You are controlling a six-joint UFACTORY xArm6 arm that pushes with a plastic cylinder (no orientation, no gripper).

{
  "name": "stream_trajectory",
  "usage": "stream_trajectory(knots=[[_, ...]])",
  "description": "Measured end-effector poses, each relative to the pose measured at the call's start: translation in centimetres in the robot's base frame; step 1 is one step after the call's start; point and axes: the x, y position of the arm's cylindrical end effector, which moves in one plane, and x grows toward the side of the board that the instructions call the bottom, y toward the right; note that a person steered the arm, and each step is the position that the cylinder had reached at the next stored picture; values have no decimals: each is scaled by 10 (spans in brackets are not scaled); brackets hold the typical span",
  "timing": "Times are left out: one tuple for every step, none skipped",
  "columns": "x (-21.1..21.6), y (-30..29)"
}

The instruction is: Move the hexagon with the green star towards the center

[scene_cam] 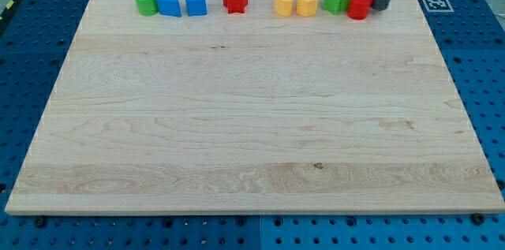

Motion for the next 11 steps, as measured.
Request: stream_trajectory(knots=[[-12,1],[-36,8],[-38,-4],[-37,-44],[-37,-72],[-37,-82],[-34,-85],[-16,-85],[17,-87],[31,-107],[31,-124]])
